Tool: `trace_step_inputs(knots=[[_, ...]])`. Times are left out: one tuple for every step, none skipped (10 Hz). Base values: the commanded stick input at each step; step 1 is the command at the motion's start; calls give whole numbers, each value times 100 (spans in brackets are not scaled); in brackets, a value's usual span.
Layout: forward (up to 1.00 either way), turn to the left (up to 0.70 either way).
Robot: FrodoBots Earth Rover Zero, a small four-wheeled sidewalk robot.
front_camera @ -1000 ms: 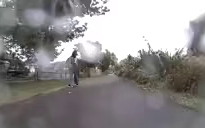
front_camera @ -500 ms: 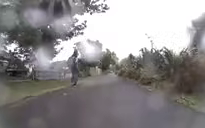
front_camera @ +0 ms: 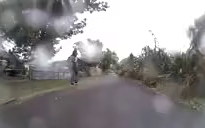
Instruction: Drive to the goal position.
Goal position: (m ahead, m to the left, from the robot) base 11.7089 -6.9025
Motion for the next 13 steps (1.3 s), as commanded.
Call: trace_step_inputs(knots=[[85, 0], [85, 0], [85, 0], [85, 0], [85, 0], [85, 0], [85, 0], [85, 0], [85, 0], [85, 0], [85, 0], [85, 0], [85, 0]])
